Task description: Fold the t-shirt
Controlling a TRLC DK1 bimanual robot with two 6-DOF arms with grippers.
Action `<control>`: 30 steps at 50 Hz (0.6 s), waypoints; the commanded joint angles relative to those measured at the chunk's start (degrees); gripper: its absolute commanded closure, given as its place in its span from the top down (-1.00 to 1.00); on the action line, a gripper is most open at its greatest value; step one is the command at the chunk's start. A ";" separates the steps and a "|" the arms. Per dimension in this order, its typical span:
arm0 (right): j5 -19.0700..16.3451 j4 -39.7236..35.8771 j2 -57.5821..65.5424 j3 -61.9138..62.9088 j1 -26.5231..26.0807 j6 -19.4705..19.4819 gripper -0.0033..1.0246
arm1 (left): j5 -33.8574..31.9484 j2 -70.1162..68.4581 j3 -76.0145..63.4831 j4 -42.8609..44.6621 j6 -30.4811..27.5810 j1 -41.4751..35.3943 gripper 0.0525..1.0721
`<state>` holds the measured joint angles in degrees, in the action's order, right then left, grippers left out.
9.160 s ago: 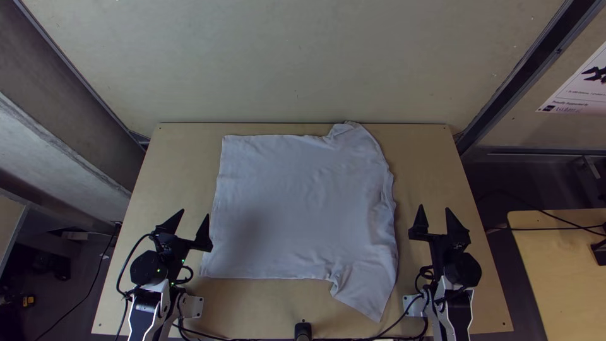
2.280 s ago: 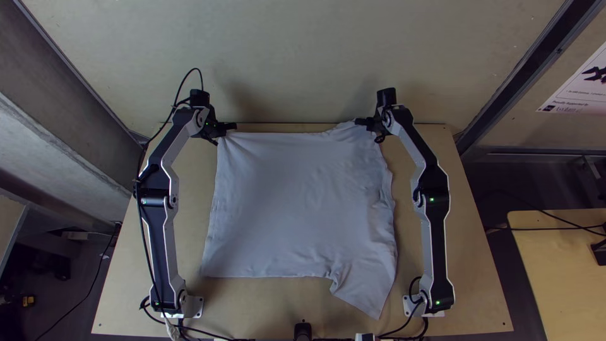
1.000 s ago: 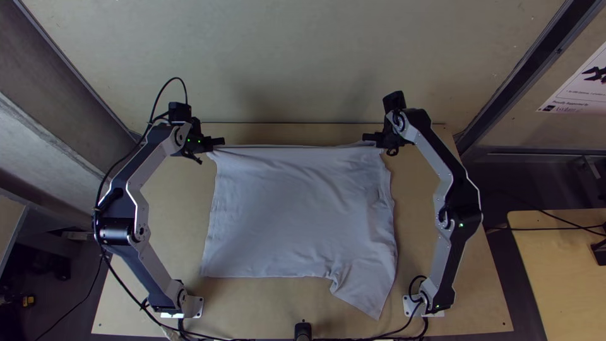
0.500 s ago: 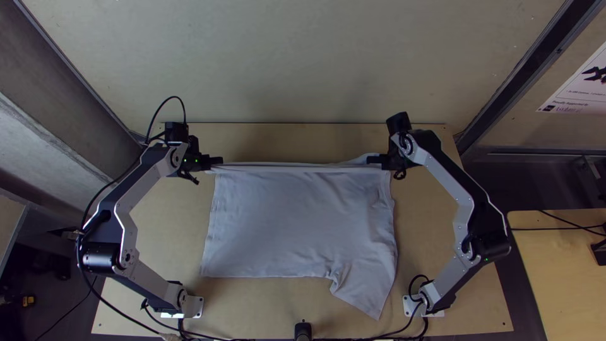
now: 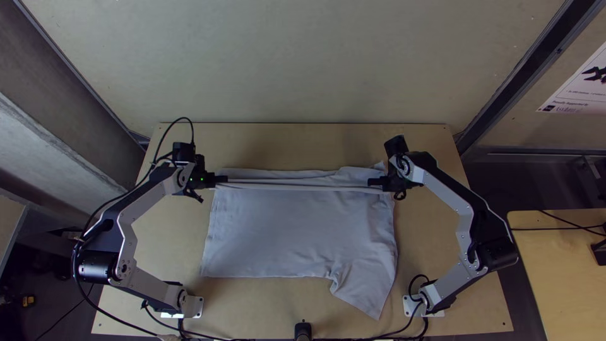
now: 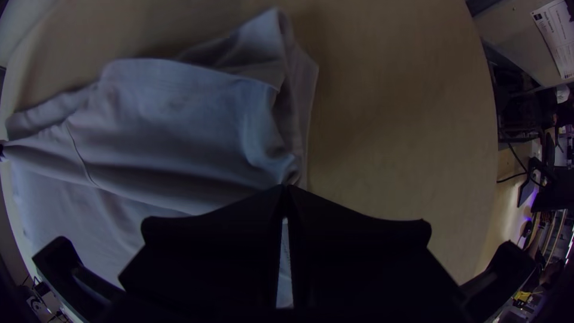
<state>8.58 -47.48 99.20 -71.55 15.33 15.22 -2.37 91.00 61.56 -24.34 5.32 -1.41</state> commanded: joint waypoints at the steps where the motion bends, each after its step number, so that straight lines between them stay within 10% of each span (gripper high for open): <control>1: 1.44 0.02 0.12 2.91 -0.13 0.33 -0.94 | 0.70 -0.74 -3.02 1.75 -0.93 0.00 -0.94; 10: 1.44 2.48 1.61 5.89 -0.48 0.33 -0.94 | 1.05 1.64 -3.82 3.51 -0.75 0.09 -0.90; 15: 1.44 2.75 2.14 6.33 -0.57 0.25 -0.87 | 1.14 1.90 -4.34 3.42 -0.93 0.00 -0.21; 22: 1.44 2.75 -0.41 6.95 -1.01 0.33 0.05 | 0.97 -0.56 -4.78 3.07 -0.75 0.27 0.37; 30: 1.44 2.31 -6.03 6.95 -2.24 0.25 0.45 | -2.20 -5.13 -2.94 -1.41 -0.84 0.79 0.90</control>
<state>9.32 -44.29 97.78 -65.56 14.06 15.20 -2.44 90.13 58.17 -22.33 5.32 -1.21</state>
